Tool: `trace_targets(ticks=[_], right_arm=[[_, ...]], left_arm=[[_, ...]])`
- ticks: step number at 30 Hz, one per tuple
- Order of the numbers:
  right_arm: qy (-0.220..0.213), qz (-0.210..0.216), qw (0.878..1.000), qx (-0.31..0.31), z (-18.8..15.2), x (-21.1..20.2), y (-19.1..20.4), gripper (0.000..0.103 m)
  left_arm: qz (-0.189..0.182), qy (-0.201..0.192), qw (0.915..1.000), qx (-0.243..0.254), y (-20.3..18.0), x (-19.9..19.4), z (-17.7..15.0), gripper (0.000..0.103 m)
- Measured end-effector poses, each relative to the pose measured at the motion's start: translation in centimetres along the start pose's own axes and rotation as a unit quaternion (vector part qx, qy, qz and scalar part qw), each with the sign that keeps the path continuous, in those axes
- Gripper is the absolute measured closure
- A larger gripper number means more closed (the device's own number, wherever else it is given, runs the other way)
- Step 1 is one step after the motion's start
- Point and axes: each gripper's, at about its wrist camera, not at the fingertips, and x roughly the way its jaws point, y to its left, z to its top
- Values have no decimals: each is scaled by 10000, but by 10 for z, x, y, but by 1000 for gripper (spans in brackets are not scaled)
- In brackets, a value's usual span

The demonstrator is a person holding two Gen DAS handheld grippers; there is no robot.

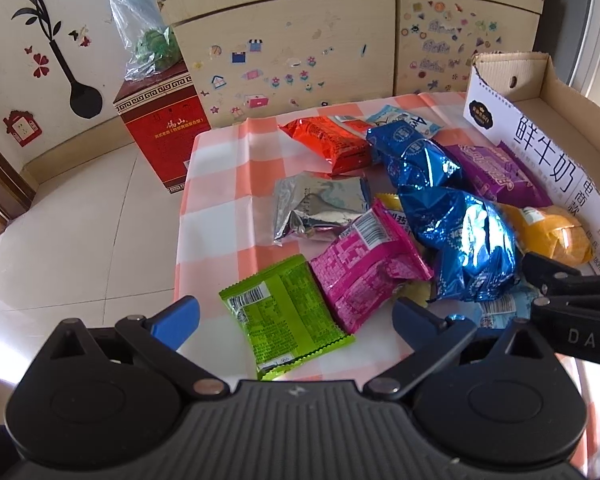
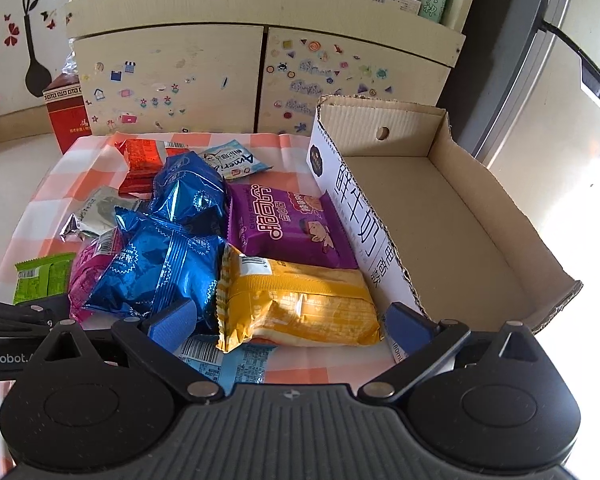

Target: Organize snacks

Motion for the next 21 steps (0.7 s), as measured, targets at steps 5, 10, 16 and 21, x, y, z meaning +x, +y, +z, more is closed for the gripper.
trace_targets(ticks=[5, 10, 16, 21], right_arm=[[-8, -4, 10000, 1, 0, 0, 0, 0], [-18, -31, 10000, -32, 0, 0, 1, 0], [-24, -51, 10000, -59, 0, 0, 1, 0], [-26, -51, 10000, -63, 0, 0, 1, 0]], left_arm=[[-3, 5, 10000, -4, 0, 0, 0, 1], [3, 5, 10000, 2, 0, 0, -1, 1], [1, 14, 10000, -2, 1, 0, -2, 2], [0, 14, 10000, -4, 1, 1, -2, 2]])
